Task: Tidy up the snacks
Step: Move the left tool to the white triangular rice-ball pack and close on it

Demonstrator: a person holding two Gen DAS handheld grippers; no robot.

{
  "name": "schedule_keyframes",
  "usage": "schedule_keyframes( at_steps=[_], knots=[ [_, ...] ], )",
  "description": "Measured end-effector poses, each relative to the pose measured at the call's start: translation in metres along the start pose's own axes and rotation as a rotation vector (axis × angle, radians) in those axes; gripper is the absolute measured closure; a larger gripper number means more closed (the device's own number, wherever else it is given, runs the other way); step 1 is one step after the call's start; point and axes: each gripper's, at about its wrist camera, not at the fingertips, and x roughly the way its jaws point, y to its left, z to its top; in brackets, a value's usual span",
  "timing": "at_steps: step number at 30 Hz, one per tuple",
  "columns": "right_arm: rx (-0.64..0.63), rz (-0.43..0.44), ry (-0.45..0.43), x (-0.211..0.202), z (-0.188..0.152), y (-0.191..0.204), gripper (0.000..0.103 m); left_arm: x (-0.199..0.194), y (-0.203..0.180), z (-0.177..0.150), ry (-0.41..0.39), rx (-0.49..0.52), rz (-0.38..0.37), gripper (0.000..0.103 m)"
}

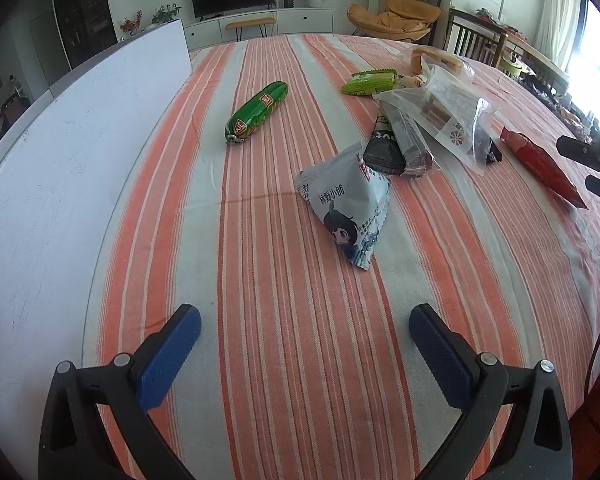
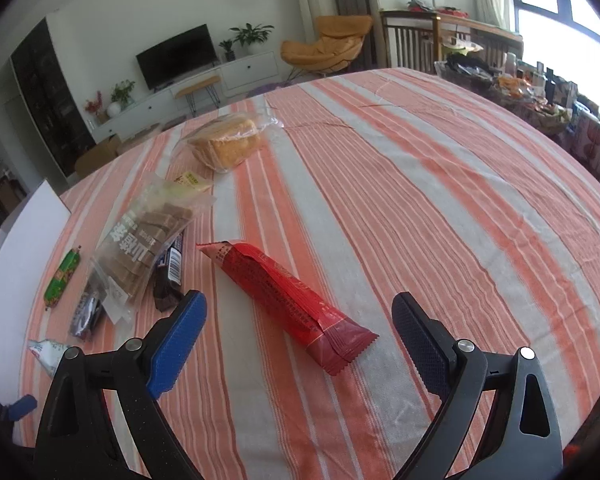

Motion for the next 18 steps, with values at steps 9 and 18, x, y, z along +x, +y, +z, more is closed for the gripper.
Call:
schedule_keyframes(
  at_steps=[9,18],
  knots=[
    [-0.238,0.069,0.147,0.068,0.056,0.130,0.007,0.001,0.000,-0.001,-0.055,-0.018,0.010,0.000],
    [-0.312,-0.253,0.212,0.100,0.053,0.080,0.008,0.002,0.001,0.002,-0.058,-0.017,0.007,0.000]
  ],
)
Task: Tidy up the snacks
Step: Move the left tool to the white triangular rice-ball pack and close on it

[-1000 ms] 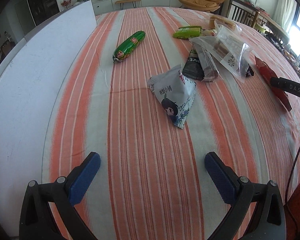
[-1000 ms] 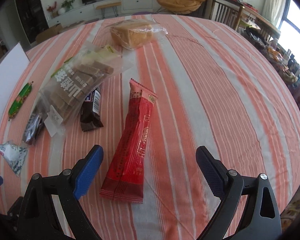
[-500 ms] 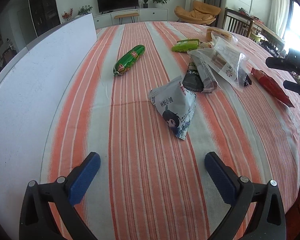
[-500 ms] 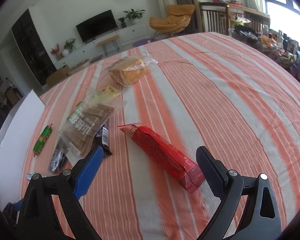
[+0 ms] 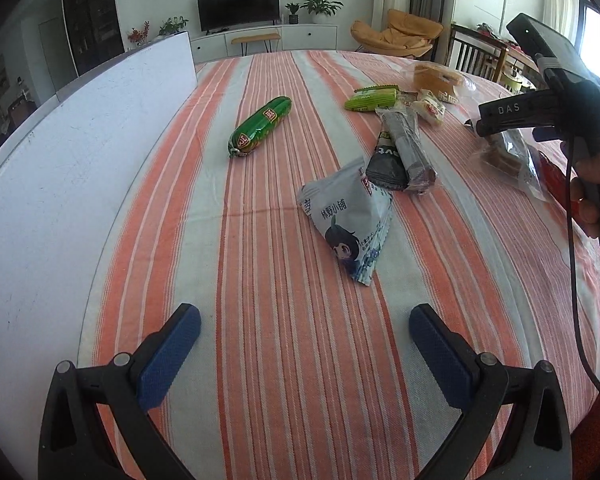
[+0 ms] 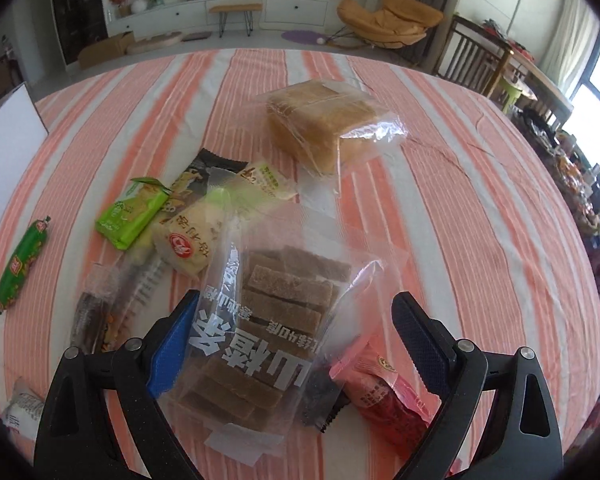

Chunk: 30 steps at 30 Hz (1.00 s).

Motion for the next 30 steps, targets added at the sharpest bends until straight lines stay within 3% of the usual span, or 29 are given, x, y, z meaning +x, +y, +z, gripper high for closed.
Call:
schedule_keyframes(
  at_steps=[2,6,9,13,17,19,22,24,30],
  knots=[
    [0.044,-0.041,-0.031,-0.008,-0.007,-0.030,0.008,-0.001,-0.001,-0.002,-0.001,-0.001,0.001,0.000],
    [0.203,0.005,-0.138,-0.041,-0.036,-0.085,0.008,0.000,-0.001,-0.001,0.000,0.001,-0.002,0.000],
    [0.334,0.037,-0.164,-0.054,-0.070,-0.110,0.007,0.000,0.001,0.000,0.008,0.008,-0.014,0.000],
    [0.350,0.229,-0.183,-0.074,-0.107,-0.097,0.007,-0.003,0.005,0.003,0.016,-0.013,-0.079,0.000],
    [0.227,0.323,-0.196,-0.086,-0.120,-0.060,0.007,-0.004,-0.006,0.024,-0.002,-0.005,-0.109,0.002],
    [0.169,0.311,-0.191,-0.083,-0.117,-0.047,0.007,-0.002,-0.014,0.039,-0.036,0.019,-0.115,0.002],
    [0.163,0.294,-0.168,-0.075,-0.118,-0.045,0.007,0.015,-0.022,0.057,-0.024,0.052,-0.106,0.018],
    [0.184,0.293,-0.160,-0.071,-0.122,-0.050,0.007,0.028,-0.022,0.059,0.022,0.062,-0.127,0.047],
    [0.220,0.306,-0.137,-0.067,-0.128,-0.057,0.007,0.007,-0.006,0.032,0.003,0.136,-0.162,0.052]
  ],
)
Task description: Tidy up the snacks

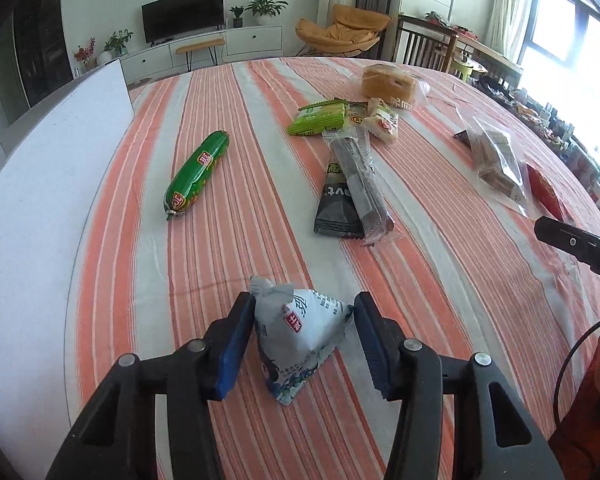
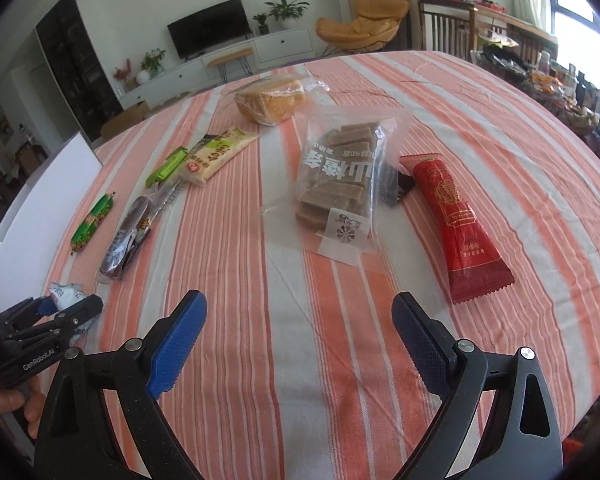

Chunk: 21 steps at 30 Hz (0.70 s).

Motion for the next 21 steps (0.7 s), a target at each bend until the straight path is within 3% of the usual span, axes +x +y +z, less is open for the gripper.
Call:
schedule_keyframes(
  at_steps=[2,4,6,9,12,14,15,16,21],
  knots=[
    [-0.015,0.014,0.008,0.002,-0.002,0.004,0.007,-0.010,0.008,-0.014,0.003,0.005,0.013,0.051],
    [-0.042,0.030,0.015,0.004,-0.002,0.011,0.007,-0.018,0.019,-0.023,0.009,-0.030,0.018,0.042],
    [-0.080,0.037,0.021,0.006,-0.003,0.019,0.007,-0.024,0.032,-0.029,0.014,-0.092,0.017,0.022],
    [-0.142,0.027,0.033,0.009,-0.007,0.032,0.007,-0.025,0.039,-0.030,0.016,-0.150,-0.017,0.021],
    [-0.177,0.008,0.048,0.013,-0.010,0.038,0.007,-0.019,0.030,-0.028,0.022,-0.122,0.004,0.021],
    [-0.176,-0.004,0.045,0.012,-0.010,0.038,0.007,-0.016,0.020,-0.028,0.019,-0.088,0.046,0.025],
    [-0.169,0.000,0.041,0.011,-0.009,0.036,0.007,-0.016,0.015,-0.028,0.004,-0.070,0.079,0.034],
    [-0.155,0.013,0.040,0.010,-0.007,0.034,0.008,-0.017,0.011,-0.029,-0.016,-0.049,0.104,0.053],
    [-0.003,0.206,0.171,0.026,0.028,0.044,0.009,-0.023,0.017,-0.035,-0.045,-0.096,0.066,0.055]
  ],
)
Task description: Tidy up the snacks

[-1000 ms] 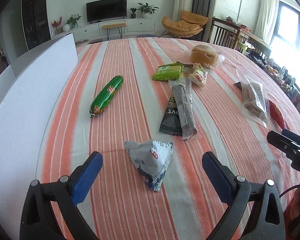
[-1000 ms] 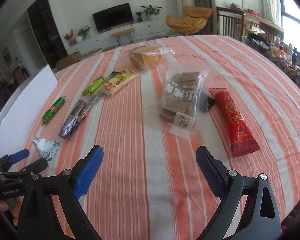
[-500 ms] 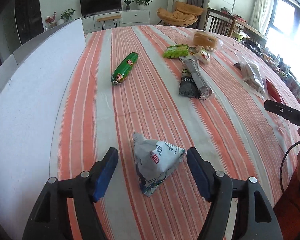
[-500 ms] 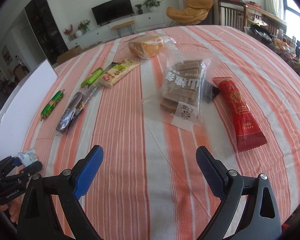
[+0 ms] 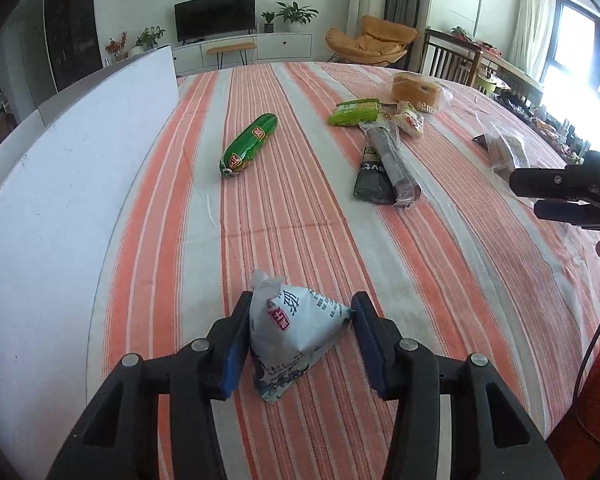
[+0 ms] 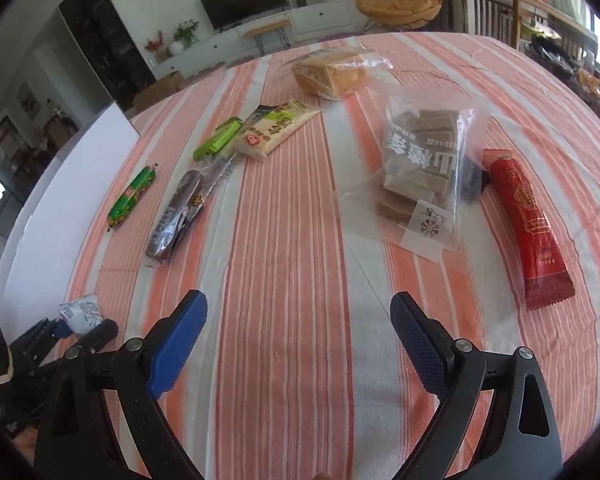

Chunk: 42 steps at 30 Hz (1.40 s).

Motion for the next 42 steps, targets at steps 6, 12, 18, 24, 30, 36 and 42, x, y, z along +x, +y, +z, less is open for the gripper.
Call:
schedule_keyframes(
  at_steps=[6,12,18,24,30,36,42],
  knots=[
    [-0.070,0.033,0.148,0.051,0.062,0.070,0.048,-0.007,0.015,-0.003,0.015,-0.063,-0.034,0.055],
    [-0.124,-0.099,0.263,0.106,0.072,0.097,0.048,-0.012,0.021,-0.006,0.024,-0.095,-0.037,0.055],
    [-0.118,-0.076,0.237,0.079,0.060,0.086,0.082,-0.015,0.023,-0.007,0.024,-0.110,-0.061,0.055],
    [-0.066,-0.060,0.278,0.052,0.038,0.039,0.094,-0.017,0.015,-0.003,0.021,-0.110,-0.096,0.055],
    [0.016,-0.023,0.213,0.051,0.042,0.025,0.055,-0.022,0.002,-0.002,0.020,-0.097,-0.111,0.055],
    [-0.061,-0.091,0.206,0.083,0.051,0.061,0.067,-0.029,-0.004,-0.001,0.011,-0.081,-0.102,0.055],
    [-0.171,-0.154,0.225,0.092,0.051,0.079,0.085,-0.040,-0.004,0.000,0.018,-0.089,-0.118,0.056]
  ],
)
